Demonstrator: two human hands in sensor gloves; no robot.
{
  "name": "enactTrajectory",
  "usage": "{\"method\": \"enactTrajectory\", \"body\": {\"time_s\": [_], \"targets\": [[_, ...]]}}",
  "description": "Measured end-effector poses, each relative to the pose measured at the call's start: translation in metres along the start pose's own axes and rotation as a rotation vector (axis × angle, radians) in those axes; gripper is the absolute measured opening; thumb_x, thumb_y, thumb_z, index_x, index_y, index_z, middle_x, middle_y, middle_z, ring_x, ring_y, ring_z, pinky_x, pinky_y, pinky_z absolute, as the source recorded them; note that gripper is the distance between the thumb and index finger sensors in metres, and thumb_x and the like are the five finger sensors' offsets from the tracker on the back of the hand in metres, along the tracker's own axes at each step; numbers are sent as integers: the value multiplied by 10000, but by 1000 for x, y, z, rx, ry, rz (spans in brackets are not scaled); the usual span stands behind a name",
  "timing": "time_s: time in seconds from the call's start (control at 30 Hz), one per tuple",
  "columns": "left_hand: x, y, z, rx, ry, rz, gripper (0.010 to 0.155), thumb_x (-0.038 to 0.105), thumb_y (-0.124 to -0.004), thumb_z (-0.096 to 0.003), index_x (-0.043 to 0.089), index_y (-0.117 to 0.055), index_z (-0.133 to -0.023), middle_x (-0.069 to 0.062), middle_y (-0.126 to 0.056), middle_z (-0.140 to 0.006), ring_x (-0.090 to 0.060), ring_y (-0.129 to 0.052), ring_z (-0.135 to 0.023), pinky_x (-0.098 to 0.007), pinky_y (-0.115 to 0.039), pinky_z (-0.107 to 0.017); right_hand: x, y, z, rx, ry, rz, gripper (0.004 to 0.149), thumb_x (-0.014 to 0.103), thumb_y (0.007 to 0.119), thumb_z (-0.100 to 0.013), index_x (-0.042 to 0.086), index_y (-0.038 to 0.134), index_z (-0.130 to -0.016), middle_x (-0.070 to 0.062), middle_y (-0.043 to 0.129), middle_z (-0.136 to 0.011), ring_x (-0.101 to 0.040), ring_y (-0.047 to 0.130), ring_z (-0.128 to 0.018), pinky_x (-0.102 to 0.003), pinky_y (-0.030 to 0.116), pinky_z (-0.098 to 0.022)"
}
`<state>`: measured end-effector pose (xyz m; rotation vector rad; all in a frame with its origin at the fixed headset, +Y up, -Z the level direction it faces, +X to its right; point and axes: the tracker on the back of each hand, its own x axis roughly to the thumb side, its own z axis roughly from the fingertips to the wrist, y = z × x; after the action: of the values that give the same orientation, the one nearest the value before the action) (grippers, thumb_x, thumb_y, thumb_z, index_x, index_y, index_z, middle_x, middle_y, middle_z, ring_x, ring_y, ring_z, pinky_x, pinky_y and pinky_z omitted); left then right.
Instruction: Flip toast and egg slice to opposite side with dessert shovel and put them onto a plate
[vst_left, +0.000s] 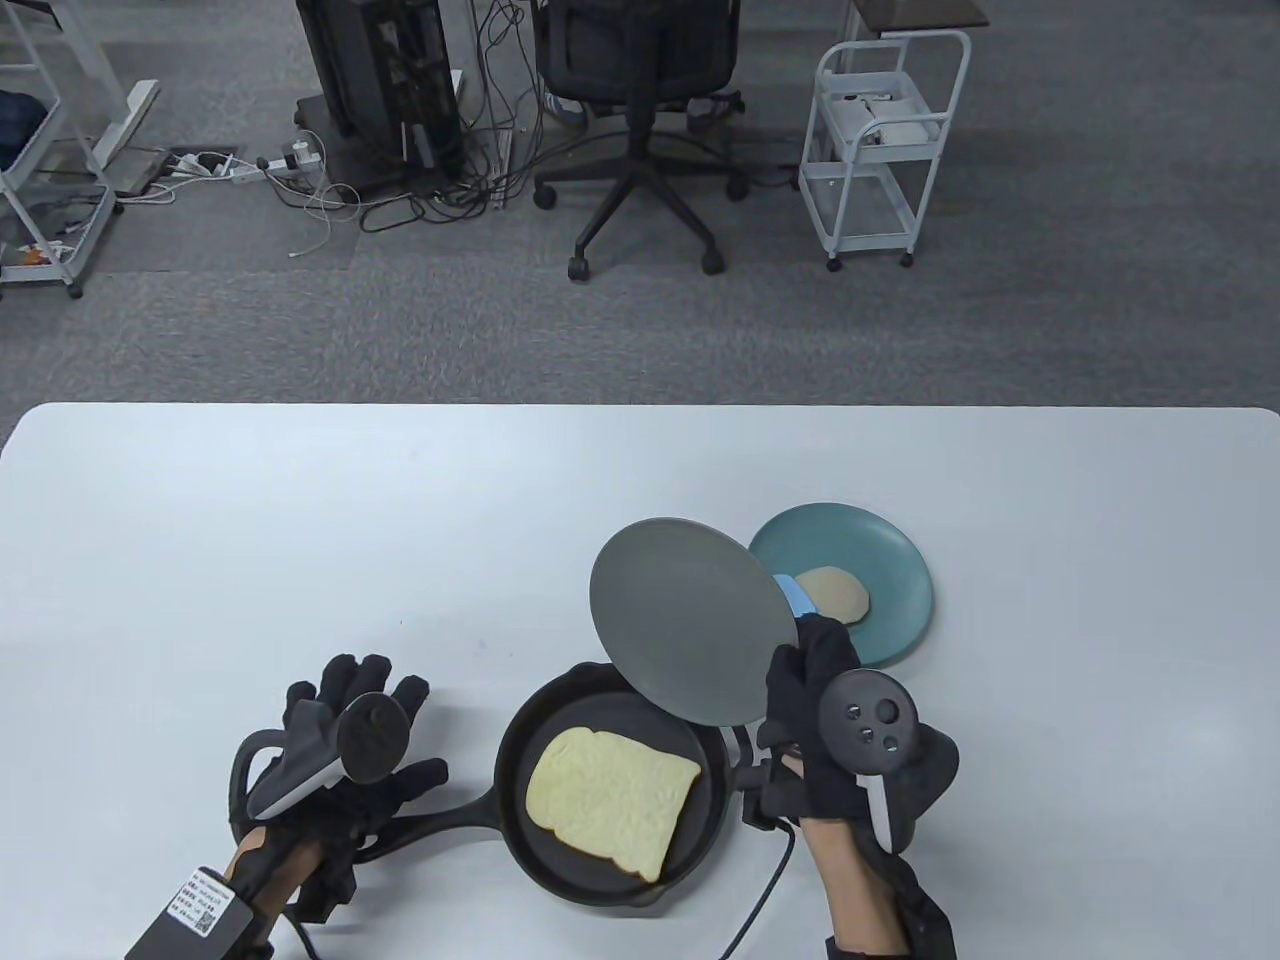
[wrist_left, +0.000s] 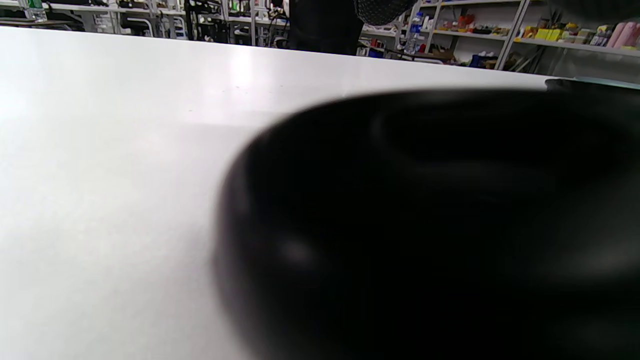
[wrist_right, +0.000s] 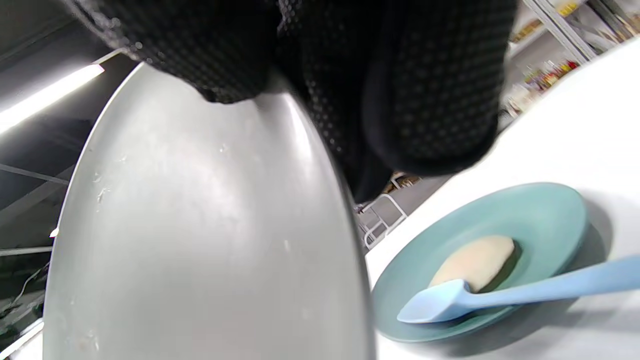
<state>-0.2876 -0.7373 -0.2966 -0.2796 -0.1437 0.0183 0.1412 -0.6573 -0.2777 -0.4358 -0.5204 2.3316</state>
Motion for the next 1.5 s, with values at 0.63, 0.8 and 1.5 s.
{"method": "enactTrajectory", "body": {"time_s": [0.63,0.8,1.5], "targets": [[3,5,3,27,-22,2,937,737,-555,-283,354,-346,-1112,-87,-199,-1234,-438,-145,-1135,-667,-184,-794,13,106,-78,320,509,-280,491,323,845,-461,99,740,-884,-71,1008,-674,-219,1126,-402,-287,966,-251],[4,6,2,26,-26,-4,937,736,-555,-283,353,-345,-1112,-87,-195,-1234,-437,-141,-1136,-667,-180,-794,7,147,-83,365,629,-233,514,312,834,-464,77,715,-905,-77,998,-684,-224,1121,-412,-288,962,-261],[6,7,3,22,-18,-22,937,736,-555,-284,353,-342,-1112,-88,-180,-1232,-438,-136,-1134,-666,-179,-795,11,202,-71,570,755,-281,654,308,815,-478,2,602,-1016,-266,930,-877,-319,1090,-610,-345,960,-388]]}}
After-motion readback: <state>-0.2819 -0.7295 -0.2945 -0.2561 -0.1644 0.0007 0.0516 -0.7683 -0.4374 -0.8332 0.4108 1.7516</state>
